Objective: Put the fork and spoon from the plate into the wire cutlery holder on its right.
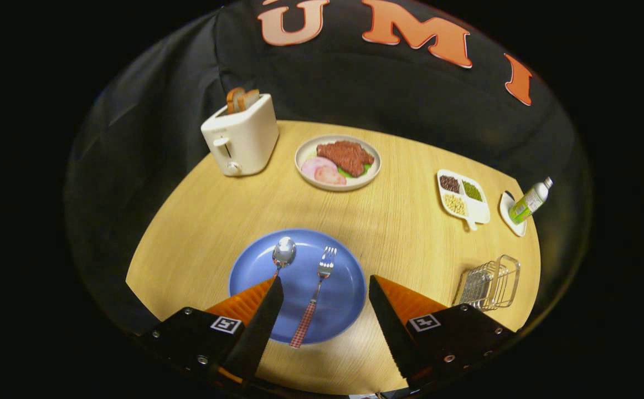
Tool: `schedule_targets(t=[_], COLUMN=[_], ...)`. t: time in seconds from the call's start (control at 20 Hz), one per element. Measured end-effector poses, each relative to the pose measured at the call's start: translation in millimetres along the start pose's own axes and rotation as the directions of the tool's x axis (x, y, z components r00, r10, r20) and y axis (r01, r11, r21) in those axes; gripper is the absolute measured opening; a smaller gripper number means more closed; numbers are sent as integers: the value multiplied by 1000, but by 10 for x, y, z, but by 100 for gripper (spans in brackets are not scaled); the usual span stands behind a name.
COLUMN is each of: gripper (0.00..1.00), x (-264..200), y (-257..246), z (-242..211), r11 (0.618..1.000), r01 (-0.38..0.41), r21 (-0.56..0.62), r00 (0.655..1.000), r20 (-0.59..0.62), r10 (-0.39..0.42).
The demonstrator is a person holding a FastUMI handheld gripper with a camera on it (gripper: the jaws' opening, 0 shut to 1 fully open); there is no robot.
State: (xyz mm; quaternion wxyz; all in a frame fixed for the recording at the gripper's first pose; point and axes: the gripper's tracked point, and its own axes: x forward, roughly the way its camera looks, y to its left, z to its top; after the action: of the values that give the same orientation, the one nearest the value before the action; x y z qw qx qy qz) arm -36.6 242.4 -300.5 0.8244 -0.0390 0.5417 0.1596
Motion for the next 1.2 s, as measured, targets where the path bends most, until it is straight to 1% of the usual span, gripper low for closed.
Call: schedule_targets(t=[0.1,0.15,0.25,0.4,0.45,0.5,0.55,0.6,0.65,0.7,0.75,0.8,0.85,0.95,1.2], gripper=[89,85,79,70,65,63,58,55,45,41,32,28,21,14,6], x=[135,202,298,427,469,500,521,558,579,599,610,623,625,647,654], y=[108,148,139,131,141,167,174,159,158,167,172,176,156,144,158], z=[-170,-230,-364,-498,-521,-575,-611,-628,-645,-653,-646,-658,-672,-682,-638], r11=[1000,999,1000,1000,1000,1000,999,999,998,998,997,997,997,996,992], r01=[-6,-10,1,5,-1,-6,-4,0,0,-3,-3,-2,7,14,-16], r21=[22,33,26,2,7,22,40,52,60,68,76,77,76,90,126], r00=[996,993,980,960,952,940,929,921,914,909,908,904,898,894,893], r20=[-86,-120,-200,-282,-307,-340,-369,-390,-405,-415,-418,-426,-438,-448,-444], r10=[8,14,5,-4,3,14,19,20,24,31,35,35,27,28,71])
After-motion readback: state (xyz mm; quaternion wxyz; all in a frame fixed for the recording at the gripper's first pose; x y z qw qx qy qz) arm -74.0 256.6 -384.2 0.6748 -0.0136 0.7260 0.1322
